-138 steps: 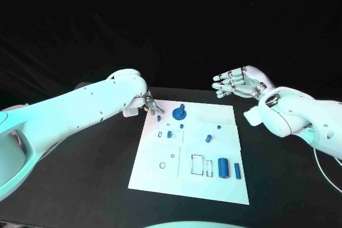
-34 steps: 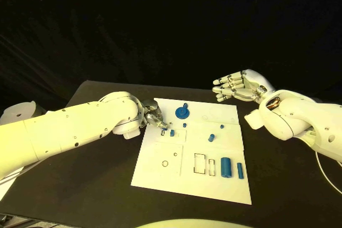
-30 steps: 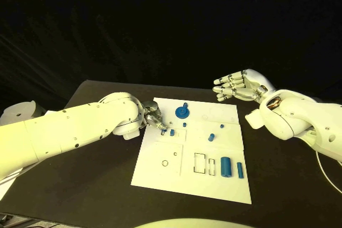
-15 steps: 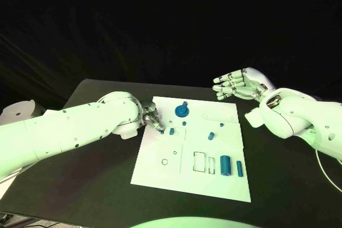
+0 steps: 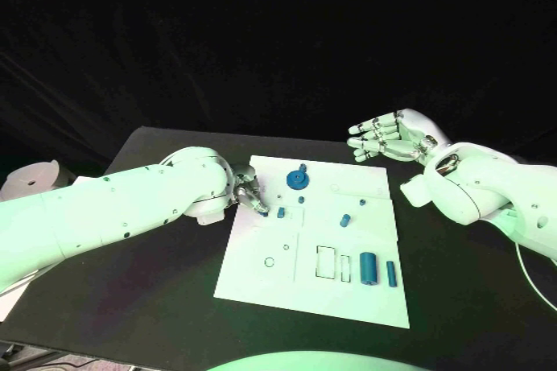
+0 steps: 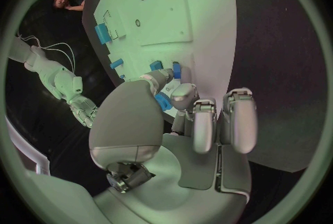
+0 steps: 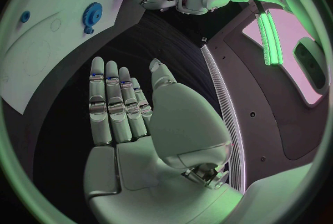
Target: Assemble the parts on the task board
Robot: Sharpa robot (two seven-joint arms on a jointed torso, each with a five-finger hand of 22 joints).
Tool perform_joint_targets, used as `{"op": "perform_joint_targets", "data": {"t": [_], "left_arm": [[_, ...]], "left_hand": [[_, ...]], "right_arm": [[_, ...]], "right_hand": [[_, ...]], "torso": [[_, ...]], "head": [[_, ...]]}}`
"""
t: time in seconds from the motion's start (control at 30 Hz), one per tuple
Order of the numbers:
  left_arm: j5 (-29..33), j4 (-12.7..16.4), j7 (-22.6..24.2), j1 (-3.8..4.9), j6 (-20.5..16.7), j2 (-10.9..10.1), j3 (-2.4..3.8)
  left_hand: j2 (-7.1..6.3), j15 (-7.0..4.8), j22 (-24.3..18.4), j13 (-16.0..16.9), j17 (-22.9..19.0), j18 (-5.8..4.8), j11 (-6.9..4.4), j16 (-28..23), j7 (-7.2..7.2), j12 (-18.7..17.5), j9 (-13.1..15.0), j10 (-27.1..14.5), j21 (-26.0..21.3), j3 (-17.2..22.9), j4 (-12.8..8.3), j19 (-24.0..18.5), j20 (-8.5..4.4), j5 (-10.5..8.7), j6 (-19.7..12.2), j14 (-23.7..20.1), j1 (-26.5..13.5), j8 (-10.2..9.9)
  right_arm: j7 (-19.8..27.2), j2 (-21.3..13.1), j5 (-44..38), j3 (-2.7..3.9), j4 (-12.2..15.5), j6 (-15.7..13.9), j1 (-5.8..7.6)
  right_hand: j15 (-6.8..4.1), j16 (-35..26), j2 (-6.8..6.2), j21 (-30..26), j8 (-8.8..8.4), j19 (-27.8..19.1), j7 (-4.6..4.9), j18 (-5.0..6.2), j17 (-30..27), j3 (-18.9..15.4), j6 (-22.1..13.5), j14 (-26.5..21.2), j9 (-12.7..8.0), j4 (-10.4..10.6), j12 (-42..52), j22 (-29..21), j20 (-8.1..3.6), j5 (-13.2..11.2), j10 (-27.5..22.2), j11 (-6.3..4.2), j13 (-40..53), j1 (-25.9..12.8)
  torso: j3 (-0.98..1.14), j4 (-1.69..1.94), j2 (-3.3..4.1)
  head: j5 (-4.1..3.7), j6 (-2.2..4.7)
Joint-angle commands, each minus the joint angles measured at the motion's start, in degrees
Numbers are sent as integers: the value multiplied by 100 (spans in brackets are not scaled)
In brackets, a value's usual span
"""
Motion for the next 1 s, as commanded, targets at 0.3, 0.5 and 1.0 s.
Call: {"op": "perform_joint_targets", "data": {"t": [0.3,0.5,1.0], "left_arm": [[-3,-40,-47,-9,228,53,-8],[75,-115,-117,-8,374,112,-9],[246,-290,-505,-7,706,230,-10]], "left_hand": [[-18,-12,934,-3,1508,-26,4,18,-24,13,1,28,34,839,-867,391,-19,19,70,592,45,7],[10,-10,925,-18,1508,-23,4,18,-29,-6,-15,37,25,830,-826,386,-16,27,95,592,-18,-17],[52,-62,1039,89,1508,-51,-72,18,-146,63,-55,144,114,446,-572,422,-41,11,270,592,-411,-69]], "right_arm": [[73,6,-49,0,7,98,-4],[71,-4,-58,0,22,101,-4],[96,-31,-81,1,61,85,-3]], "right_hand": [[8,-12,24,-32,-6,29,-2,40,-5,8,-32,-33,-6,-29,-25,-5,18,21,-25,-6,-7,-22],[9,-9,8,-46,-5,32,-1,41,-23,15,-36,-34,-6,-51,-29,-3,19,24,-27,-5,-6,-17],[5,-3,-19,-80,0,49,-4,43,-76,67,-40,-26,-4,-149,-37,1,16,-8,-26,-9,-5,48]], "torso": [[6,-6,2],[5,-10,9],[11,-2,-1]], "head": [[-1,-21],[-31,-41],[-53,-80]]}}
